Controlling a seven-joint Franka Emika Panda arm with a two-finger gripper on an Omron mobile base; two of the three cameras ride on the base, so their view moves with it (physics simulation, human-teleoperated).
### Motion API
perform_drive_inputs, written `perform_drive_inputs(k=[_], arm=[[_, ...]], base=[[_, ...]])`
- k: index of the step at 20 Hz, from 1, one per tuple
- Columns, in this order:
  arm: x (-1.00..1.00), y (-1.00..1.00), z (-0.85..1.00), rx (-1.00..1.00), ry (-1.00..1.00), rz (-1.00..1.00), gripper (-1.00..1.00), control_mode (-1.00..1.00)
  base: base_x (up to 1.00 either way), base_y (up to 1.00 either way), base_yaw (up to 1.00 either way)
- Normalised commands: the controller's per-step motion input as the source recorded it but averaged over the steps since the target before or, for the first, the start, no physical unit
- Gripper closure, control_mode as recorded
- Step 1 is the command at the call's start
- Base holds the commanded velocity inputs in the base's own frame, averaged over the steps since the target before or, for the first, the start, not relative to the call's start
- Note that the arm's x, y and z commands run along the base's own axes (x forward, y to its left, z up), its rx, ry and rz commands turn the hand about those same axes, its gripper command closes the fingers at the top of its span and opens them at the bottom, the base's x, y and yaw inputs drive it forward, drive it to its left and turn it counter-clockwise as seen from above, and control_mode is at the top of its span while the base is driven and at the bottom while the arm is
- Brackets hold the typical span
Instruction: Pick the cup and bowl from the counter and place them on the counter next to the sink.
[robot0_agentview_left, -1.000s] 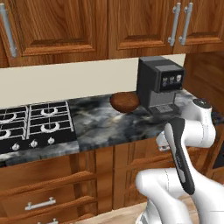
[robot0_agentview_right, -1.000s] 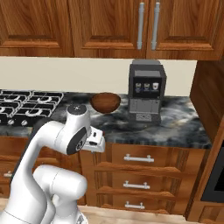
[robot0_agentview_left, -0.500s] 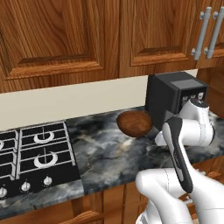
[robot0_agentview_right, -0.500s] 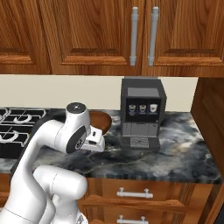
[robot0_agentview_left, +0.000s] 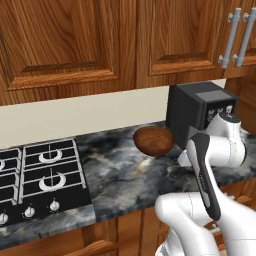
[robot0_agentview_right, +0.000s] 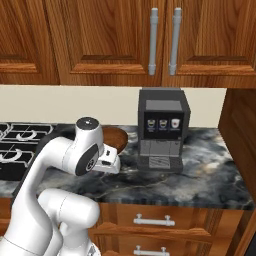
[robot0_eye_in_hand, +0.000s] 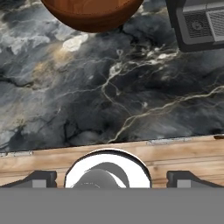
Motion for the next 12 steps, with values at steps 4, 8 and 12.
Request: perform_drive_inputs(k=[4, 8, 12], arm=[[0.0, 0.0, 0.0, 0.0, 0.0, 0.0, -1.0, 1.0], [0.0, 0.0, 0.0, 0.0, 0.0, 0.0, -1.0, 1.0], [0.0, 0.0, -0.02, 0.0, 0.0, 0.0, -1.0, -1.0]], base=[[0.0, 0.0, 0.0], [0.0, 0.0, 0.0], [0.0, 0.0, 0.0]])
